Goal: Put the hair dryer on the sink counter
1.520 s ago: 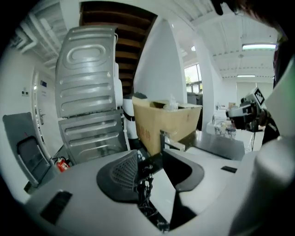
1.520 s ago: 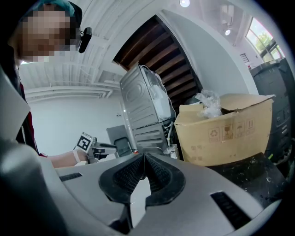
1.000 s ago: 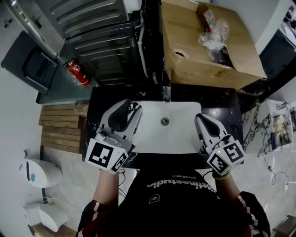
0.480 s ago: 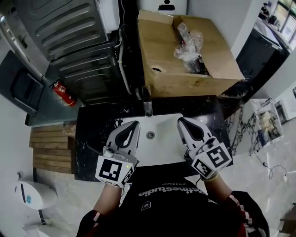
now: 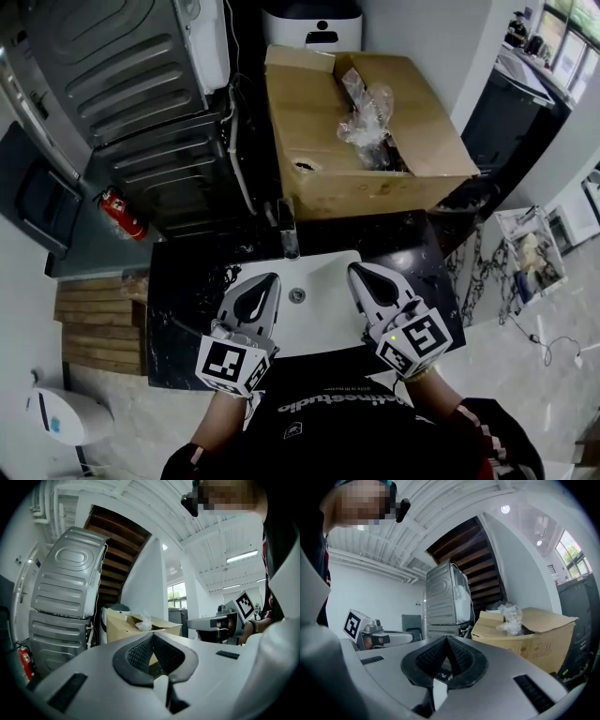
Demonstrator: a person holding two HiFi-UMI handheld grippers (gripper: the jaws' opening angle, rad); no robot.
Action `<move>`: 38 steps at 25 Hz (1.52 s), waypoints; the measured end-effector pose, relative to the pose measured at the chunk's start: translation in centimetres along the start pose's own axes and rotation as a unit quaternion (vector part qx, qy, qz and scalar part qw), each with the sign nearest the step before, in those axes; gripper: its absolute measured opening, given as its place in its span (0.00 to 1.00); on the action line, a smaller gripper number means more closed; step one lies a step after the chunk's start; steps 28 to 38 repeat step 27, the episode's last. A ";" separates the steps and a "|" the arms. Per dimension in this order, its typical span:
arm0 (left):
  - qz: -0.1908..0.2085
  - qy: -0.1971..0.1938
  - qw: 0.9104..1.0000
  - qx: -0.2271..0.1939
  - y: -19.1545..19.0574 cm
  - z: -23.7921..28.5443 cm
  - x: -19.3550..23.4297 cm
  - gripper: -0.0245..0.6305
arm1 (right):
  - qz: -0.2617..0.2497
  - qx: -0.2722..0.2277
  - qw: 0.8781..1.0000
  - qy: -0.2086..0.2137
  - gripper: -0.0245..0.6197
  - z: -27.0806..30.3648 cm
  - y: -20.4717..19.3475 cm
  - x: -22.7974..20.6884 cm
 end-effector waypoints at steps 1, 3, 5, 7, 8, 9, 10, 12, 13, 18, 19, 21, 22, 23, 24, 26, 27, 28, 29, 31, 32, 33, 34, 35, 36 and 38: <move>0.000 -0.001 1.000 0.001 -0.1 0.0 -0.1 0.06 | -0.003 0.001 1.000 -0.002 0.10 -0.1 -0.1 0.1; -0.001 -0.001 1.000 0.001 -0.2 -0.1 -0.1 0.06 | -0.006 0.002 1.000 -0.002 0.10 -0.3 -0.4 0.2; 0.000 0.002 1.000 0.003 -0.3 -0.2 0.1 0.06 | -0.003 0.003 1.000 0.001 0.10 -0.2 -0.5 0.2; 0.002 0.010 1.000 0.006 -0.4 -0.3 0.4 0.06 | -0.001 0.003 1.000 0.003 0.10 -0.2 -0.4 0.2; 0.002 0.014 1.000 0.007 -0.4 -0.4 0.5 0.06 | -0.001 0.003 1.000 0.003 0.10 -0.1 -0.4 0.3; 0.002 0.015 1.000 0.008 -0.4 -0.4 0.5 0.06 | -0.001 0.003 1.000 0.003 0.10 -0.1 -0.4 0.3; 0.002 0.014 1.000 0.008 -0.4 -0.4 0.6 0.06 | 0.000 0.003 1.000 0.004 0.10 -0.1 -0.3 0.3; 0.004 0.014 1.000 0.007 -0.3 -0.5 0.6 0.06 | 0.001 0.002 1.000 0.004 0.10 -0.1 -0.3 0.2; 0.006 0.014 1.000 0.007 -0.2 -0.5 0.7 0.06 | 0.002 0.002 1.000 0.004 0.10 0.0 -0.2 0.3; 0.007 0.012 1.000 0.006 0.0 -0.5 0.7 0.06 | 0.009 0.005 1.000 0.005 0.10 -0.1 -0.2 0.2; 0.007 0.011 1.000 0.007 0.0 -0.4 0.7 0.06 | 0.012 0.005 1.000 0.006 0.10 -0.1 -0.3 0.2; 0.006 0.011 1.000 0.006 -0.1 -0.3 0.7 0.06 | 0.017 0.005 1.000 0.006 0.10 -0.1 -0.3 0.1; 0.005 0.012 1.000 0.006 0.0 -0.3 0.8 0.06 | 0.016 0.006 1.000 0.006 0.10 -0.1 -0.2 0.1; 0.005 0.012 1.000 0.005 0.0 -0.4 0.8 0.06 | 0.015 0.006 1.000 0.006 0.10 -0.1 -0.2 0.1; 0.006 0.012 1.000 0.004 0.0 -0.4 0.8 0.06 | 0.015 0.006 1.000 0.006 0.10 -0.1 -0.2 0.1; 0.007 0.011 1.000 0.004 0.1 -0.3 0.8 0.06 | 0.014 0.006 1.000 0.006 0.10 -0.1 -0.1 0.1; 0.008 0.011 1.000 0.004 0.1 -0.3 0.8 0.06 | 0.013 0.006 1.000 0.005 0.10 -0.1 -0.1 0.1; 0.008 0.011 1.000 0.004 0.1 -0.3 0.8 0.06 | 0.013 0.006 1.000 0.005 0.10 -0.1 -0.1 0.1; 0.008 0.011 1.000 0.004 0.1 -0.3 0.8 0.06 | 0.013 0.006 1.000 0.005 0.10 -0.1 -0.1 0.1; 0.008 0.011 1.000 0.004 0.1 -0.3 0.8 0.06 | 0.013 0.006 1.000 0.005 0.10 -0.1 -0.1 0.1; 0.008 0.011 1.000 0.004 0.1 -0.3 0.8 0.06 | 0.013 0.006 1.000 0.005 0.10 -0.1 -0.1 0.1; 0.008 0.011 1.000 0.004 0.1 -0.3 0.8 0.06 | 0.013 0.006 1.000 0.005 0.10 -0.1 -0.1 0.1; 0.008 0.011 1.000 0.004 0.1 -0.3 0.8 0.06 | 0.013 0.006 1.000 0.005 0.10 -0.1 -0.1 0.1; 0.008 0.011 1.000 0.004 0.1 -0.3 0.8 0.06 | 0.013 0.006 1.000 0.005 0.10 -0.1 -0.1 0.1; 0.008 0.011 1.000 0.004 0.1 -0.3 0.8 0.06 | 0.013 0.006 1.000 0.005 0.10 -0.1 -0.1 0.1; 0.008 0.011 1.000 0.004 0.1 -0.3 0.8 0.06 | 0.013 0.006 1.000 0.005 0.10 -0.1 -0.1 0.1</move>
Point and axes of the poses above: the fingertips, and each gripper's own axes: z forward along the fingers, x to its left, y out of its top, the point moved 7 cm from there along -z, backward along the fingers, and after that the axes turned 6 degrees about -y, right-handed, at the moved point
